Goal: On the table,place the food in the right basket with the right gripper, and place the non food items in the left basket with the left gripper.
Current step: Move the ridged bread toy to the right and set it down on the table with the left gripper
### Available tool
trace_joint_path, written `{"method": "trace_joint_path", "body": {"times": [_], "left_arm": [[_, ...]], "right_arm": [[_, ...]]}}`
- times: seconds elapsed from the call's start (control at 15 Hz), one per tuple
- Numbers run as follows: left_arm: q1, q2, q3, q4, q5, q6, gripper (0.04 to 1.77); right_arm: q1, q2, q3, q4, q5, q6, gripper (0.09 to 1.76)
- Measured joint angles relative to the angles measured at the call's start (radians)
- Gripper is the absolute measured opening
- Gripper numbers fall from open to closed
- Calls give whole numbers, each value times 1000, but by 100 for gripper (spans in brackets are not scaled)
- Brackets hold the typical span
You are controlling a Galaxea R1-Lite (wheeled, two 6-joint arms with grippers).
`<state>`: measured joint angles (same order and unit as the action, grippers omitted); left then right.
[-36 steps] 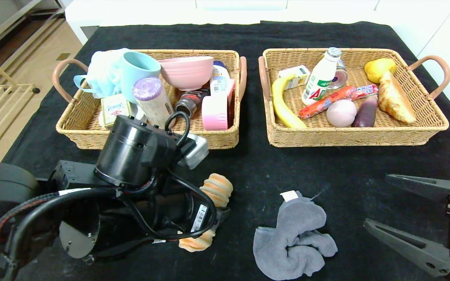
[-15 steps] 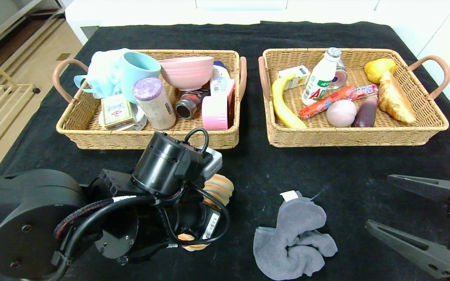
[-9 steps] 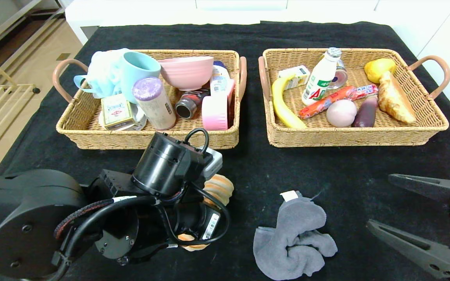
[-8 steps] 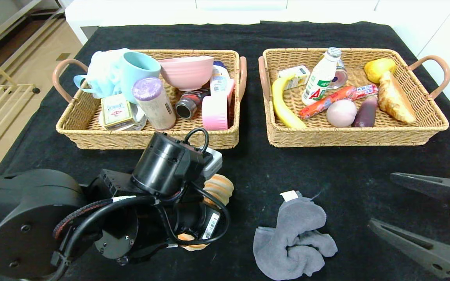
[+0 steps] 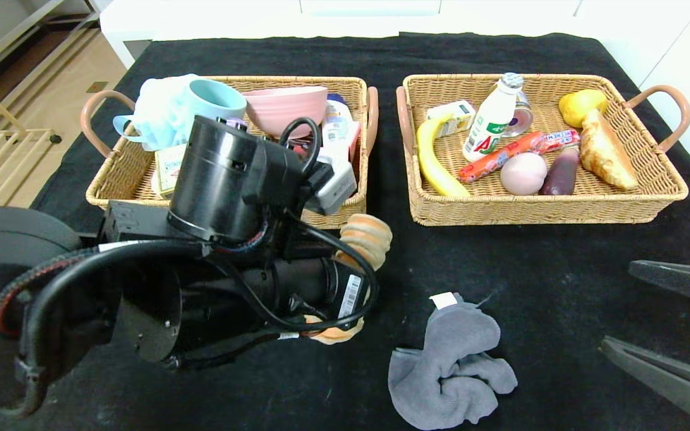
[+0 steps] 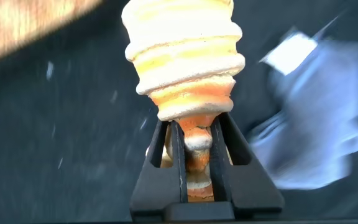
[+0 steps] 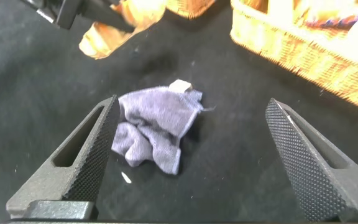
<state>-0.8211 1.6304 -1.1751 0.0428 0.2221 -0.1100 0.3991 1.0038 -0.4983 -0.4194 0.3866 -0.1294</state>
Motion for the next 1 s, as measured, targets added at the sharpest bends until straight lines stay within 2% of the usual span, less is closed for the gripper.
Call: {"method": "trace_joint_path", "body": {"times": [0.27,0.73,1.0], "left_arm": [[-25,31,-138,8,-35,-41,31],[-145,193,-368,7,-40,-56,31],[-179,290,-448,7,-40,-53,31]], "right_arm": [[0,-13,-14,1,-40,0,171],[0,-76,-36,25,-41,1,171],[-13,-110,-49,35,-41,0,171]]}}
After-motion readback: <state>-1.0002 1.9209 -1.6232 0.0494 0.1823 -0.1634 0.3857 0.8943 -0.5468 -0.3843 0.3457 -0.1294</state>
